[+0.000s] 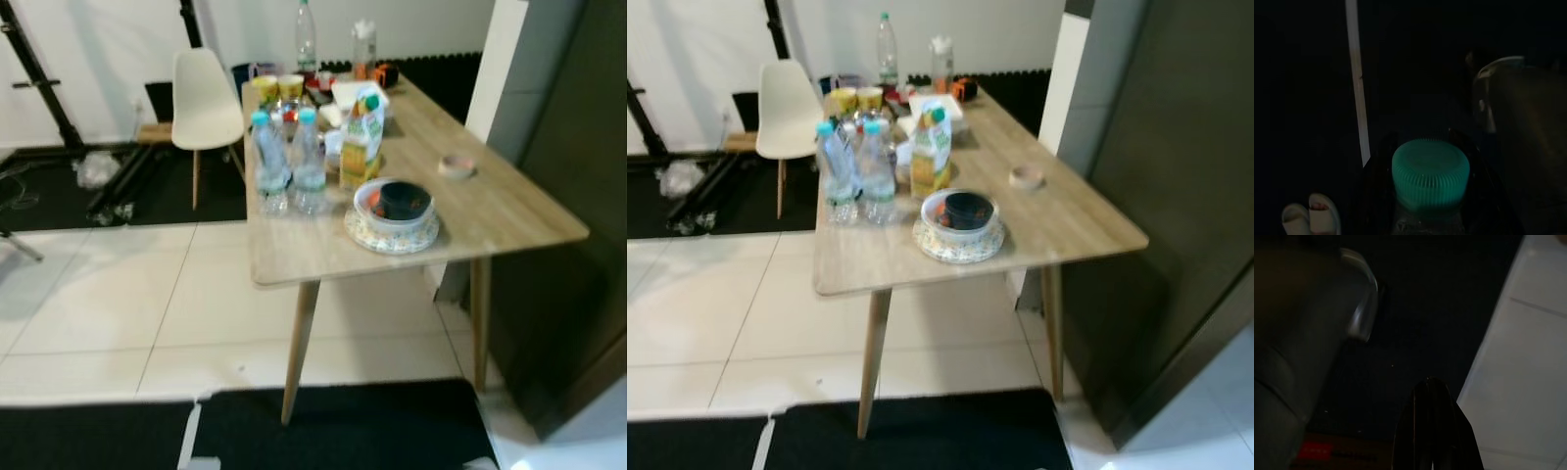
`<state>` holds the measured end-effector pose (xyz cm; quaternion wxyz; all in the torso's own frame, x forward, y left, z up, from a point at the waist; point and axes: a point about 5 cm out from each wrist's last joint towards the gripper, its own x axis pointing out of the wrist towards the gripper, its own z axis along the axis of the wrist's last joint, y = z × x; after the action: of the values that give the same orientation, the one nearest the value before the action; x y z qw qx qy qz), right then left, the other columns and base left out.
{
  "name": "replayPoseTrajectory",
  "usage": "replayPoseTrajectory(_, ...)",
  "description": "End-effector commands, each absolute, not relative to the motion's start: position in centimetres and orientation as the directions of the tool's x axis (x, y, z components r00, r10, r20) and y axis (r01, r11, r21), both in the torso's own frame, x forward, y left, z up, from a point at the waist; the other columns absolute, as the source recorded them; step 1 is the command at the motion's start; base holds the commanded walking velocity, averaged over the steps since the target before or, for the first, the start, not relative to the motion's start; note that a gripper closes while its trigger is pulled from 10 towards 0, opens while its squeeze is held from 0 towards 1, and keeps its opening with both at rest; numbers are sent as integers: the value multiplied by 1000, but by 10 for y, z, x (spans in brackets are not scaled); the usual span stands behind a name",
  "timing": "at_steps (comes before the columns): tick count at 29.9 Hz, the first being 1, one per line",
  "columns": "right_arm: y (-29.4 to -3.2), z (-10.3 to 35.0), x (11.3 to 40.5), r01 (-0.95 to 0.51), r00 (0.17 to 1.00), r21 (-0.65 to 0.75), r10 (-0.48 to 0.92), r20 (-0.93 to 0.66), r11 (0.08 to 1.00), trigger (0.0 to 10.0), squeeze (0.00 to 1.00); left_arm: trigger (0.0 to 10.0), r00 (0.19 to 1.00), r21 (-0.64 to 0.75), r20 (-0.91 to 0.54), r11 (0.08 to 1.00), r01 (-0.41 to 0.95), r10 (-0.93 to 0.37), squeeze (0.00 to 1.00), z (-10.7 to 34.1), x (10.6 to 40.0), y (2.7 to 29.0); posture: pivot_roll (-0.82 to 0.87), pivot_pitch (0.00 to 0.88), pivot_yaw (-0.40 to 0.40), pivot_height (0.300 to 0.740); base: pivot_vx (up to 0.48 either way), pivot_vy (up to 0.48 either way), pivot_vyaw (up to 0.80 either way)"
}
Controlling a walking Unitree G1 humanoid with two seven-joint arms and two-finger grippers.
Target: Restocking fridge
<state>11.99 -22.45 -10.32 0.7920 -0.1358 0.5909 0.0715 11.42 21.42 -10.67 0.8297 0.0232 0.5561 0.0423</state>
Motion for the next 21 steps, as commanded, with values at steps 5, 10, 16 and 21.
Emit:
replayPoseTrajectory(5, -230, -101, 123, -303, 288, -143, -53, -956, 942, 10000, 0, 10000, 358, 89, -929, 995, -38, 97, 0, -108, 107, 217, -100, 0, 24, 740, 0, 0, -750)
replayPoseTrajectory(10, -227, -101, 126, -305, 292, -143, -51, -955, 942, 10000, 0, 10000, 361, 82, -928, 996, -36, 90, 0, -108, 108, 216, -99, 0, 20, 740, 0, 0, -750)
replayPoseTrajectory(16, -216, -102, 129, -316, 291, -129, -34, -956, 940, 10000, 0, 10000, 368, 60, -927, 997, -43, 72, 0, -108, 108, 215, -93, 0, 25, 740, 0, 0, -752)
replayPoseTrajectory(21, -212, -104, 125, -305, 294, -113, -19, -956, 946, 10000, 0, 10000, 370, 65, -926, 997, -42, 76, 0, -107, 106, 221, -92, 0, 29, 740, 0, 0, -743)
